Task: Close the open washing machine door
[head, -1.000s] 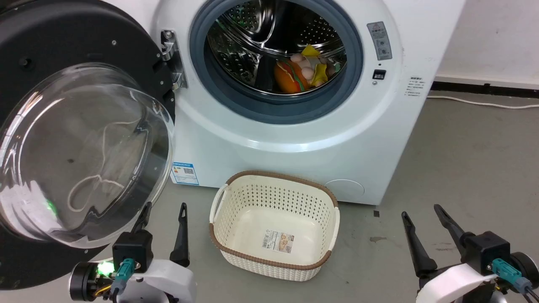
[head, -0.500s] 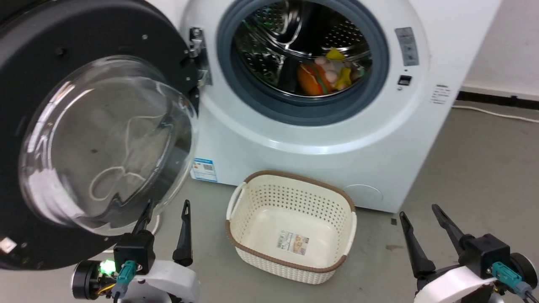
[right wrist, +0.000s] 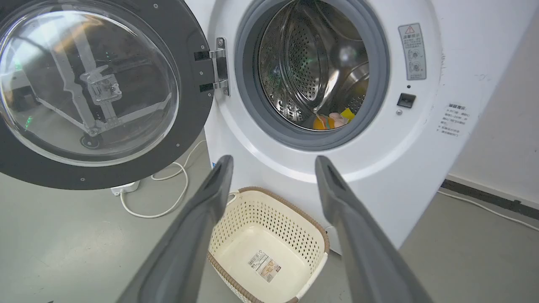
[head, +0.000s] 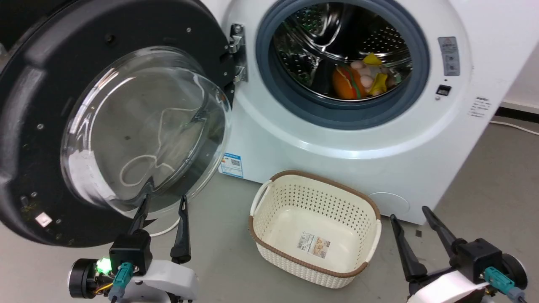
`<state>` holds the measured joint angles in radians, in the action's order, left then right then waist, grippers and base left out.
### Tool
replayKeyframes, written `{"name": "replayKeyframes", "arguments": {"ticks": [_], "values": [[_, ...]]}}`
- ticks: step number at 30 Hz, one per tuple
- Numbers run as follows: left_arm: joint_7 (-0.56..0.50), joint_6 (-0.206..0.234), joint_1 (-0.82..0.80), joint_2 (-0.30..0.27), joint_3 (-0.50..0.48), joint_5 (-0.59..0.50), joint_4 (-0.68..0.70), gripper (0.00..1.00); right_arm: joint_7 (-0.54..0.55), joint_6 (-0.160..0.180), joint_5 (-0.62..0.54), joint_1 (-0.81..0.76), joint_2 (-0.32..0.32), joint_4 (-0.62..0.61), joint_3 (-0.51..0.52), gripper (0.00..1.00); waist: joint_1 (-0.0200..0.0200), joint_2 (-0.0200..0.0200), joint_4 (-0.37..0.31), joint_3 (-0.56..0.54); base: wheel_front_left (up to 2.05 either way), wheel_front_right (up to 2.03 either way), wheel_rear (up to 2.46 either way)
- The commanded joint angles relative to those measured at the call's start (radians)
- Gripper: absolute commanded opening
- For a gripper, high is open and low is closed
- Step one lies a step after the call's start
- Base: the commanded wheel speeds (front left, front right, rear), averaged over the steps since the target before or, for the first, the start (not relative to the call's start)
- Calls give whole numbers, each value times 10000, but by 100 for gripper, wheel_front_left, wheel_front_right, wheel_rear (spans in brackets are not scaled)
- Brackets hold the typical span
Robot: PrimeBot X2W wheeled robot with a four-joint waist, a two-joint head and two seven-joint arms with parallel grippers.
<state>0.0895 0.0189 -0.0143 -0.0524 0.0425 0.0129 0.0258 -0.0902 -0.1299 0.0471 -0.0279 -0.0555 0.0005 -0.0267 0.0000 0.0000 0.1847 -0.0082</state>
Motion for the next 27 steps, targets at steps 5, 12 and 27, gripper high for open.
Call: {"name": "replayKeyframes", "arguments": {"ticks": [5, 12, 27], "values": [[175, 115, 182, -17, -12, 71, 187, 100, -169, -3, 42, 58, 23, 103, -218, 100, 0, 0, 267, 58, 0, 0, 0], [322, 207, 263, -8, -17, 98, 358, 100, -315, -4, 75, 139, 26, 197, -382, 100, 0, 0, 568, 79, 0, 0, 0], [635, 195, 307, 1, 43, 209, 440, 17, -628, -5, 225, -55, 32, 242, -432, 100, 0, 0, 1170, 43, 0, 0, 0]]}}
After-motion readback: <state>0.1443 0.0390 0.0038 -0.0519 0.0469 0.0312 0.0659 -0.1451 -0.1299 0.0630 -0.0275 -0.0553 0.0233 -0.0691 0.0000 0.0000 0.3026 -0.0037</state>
